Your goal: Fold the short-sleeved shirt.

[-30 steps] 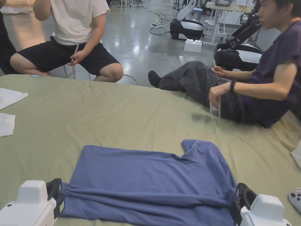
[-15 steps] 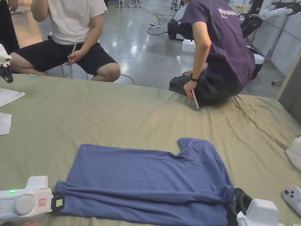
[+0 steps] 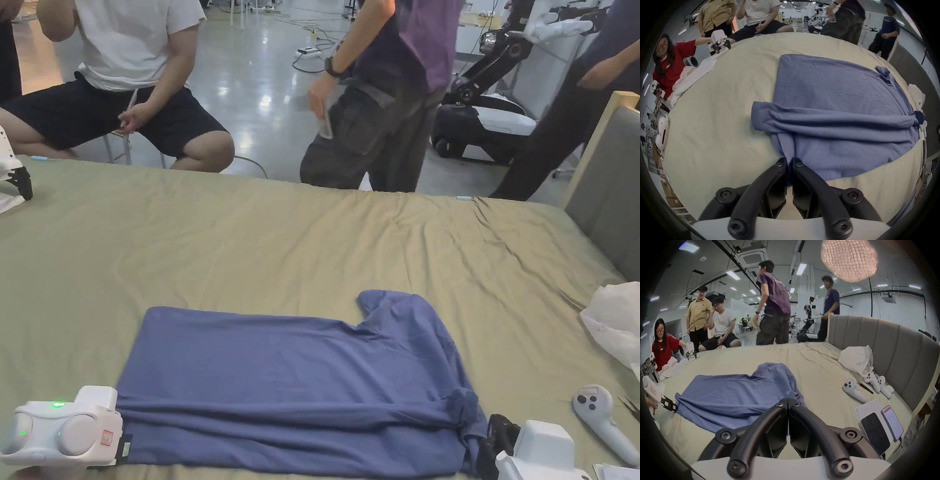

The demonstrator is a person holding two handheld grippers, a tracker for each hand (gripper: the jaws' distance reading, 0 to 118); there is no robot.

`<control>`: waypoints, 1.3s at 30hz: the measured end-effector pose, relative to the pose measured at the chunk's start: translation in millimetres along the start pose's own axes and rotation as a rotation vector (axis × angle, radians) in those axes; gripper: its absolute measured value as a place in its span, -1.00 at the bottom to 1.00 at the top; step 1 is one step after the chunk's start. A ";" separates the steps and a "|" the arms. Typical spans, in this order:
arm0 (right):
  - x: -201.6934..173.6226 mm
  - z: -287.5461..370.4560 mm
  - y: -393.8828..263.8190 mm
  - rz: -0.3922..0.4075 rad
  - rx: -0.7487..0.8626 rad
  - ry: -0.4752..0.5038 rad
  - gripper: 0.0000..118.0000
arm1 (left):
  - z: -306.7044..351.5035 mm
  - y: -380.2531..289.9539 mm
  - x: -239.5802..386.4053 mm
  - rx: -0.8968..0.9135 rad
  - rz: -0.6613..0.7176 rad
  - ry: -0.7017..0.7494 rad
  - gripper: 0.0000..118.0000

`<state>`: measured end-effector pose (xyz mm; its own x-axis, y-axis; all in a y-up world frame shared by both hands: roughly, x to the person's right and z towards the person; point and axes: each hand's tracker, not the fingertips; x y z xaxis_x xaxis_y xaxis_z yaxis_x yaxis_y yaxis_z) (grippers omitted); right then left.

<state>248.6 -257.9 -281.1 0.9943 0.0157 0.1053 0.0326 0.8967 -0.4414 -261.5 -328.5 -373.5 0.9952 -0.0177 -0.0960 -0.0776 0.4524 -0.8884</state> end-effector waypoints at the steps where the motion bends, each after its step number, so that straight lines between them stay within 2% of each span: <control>1: 4.3 -6.8 1.6 0.006 -0.028 0.000 -1.00 | 1.7 -0.9 -4.6 0.017 0.005 -0.005 -0.98; 5: 21.3 -41.8 5.0 0.032 -0.179 0.014 -0.95 | 20.1 -7.9 -15.7 0.088 0.041 -0.021 -0.99; 6: 24.9 -51.4 4.6 0.027 -0.212 0.014 -0.73 | 24.8 -9.7 -17.7 0.099 0.046 -0.030 -0.99; 8: 30.3 -74.7 2.4 0.041 -0.320 0.041 -0.06 | 34.0 -13.8 -19.8 0.131 0.054 -0.047 -0.99; 9: 31.5 -85.2 -0.9 0.038 -0.345 0.062 0.21 | 38.2 -15.7 -20.4 0.142 0.050 -0.048 -0.99; 10: 32.4 -95.1 -4.3 0.031 -0.377 0.080 0.24 | 41.0 -17.3 -20.7 0.159 0.048 -0.053 -0.99; 11: 33.5 -104.8 -8.4 0.020 -0.422 0.101 0.24 | 43.2 -18.9 -20.9 0.172 0.045 -0.056 -0.99; 14: 27.9 -132.0 -18.9 0.056 -0.520 0.111 0.24 | 43.5 -20.8 -23.0 0.180 0.046 -0.058 -0.99; 15: 25.9 -138.3 -23.7 0.061 -0.549 0.106 0.16 | 43.1 -22.1 -23.7 0.185 0.049 -0.059 -0.99; 16: 24.4 -143.9 -27.7 0.063 -0.581 0.102 -0.02 | 42.3 -23.2 -24.2 0.185 0.049 -0.061 -0.99; 18: 20.8 -144.3 -30.5 0.050 -0.568 0.108 -0.24 | 39.5 -24.2 -24.2 0.178 0.048 -0.062 -0.99; 19: 17.8 -142.0 -31.7 0.064 -0.550 0.095 -0.45 | 38.4 -25.8 -24.3 0.177 0.047 -0.062 -0.99; 20: 16.7 -140.6 -30.5 0.073 -0.545 0.115 -0.77 | 37.4 -26.5 -24.5 0.173 0.045 -0.062 -0.99; 22: 15.2 -135.8 -28.1 0.056 -0.521 0.160 -0.79 | 36.3 -26.8 -24.9 0.172 0.043 -0.064 -0.99; 23: 13.2 -128.9 -24.8 0.083 -0.528 0.114 -0.80 | 37.8 -26.7 -26.1 0.174 0.045 -0.064 -0.99; 29: 22.3 -80.9 12.7 0.062 -0.477 0.129 -0.81 | 72.6 -21.4 -35.9 0.218 0.025 -0.101 -0.99; 32: 23.1 -43.7 26.9 0.104 -0.465 0.124 -0.81 | 96.3 -28.0 -48.8 0.232 0.015 -0.097 -0.99; 36: 28.1 -2.7 17.6 0.094 -0.475 0.147 -0.81 | 118.8 -52.5 -63.6 0.226 0.043 -0.120 -1.00; 39: 25.4 17.9 -10.5 0.131 -0.515 0.135 -0.81 | 122.0 -82.4 -65.5 0.178 0.039 -0.113 -1.00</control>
<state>271.7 -258.9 -257.9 0.9965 0.0250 -0.0801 -0.0804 0.5577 -0.8261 -313.1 -255.8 -239.2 0.9928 0.0980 -0.0687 -0.1141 0.6015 -0.7907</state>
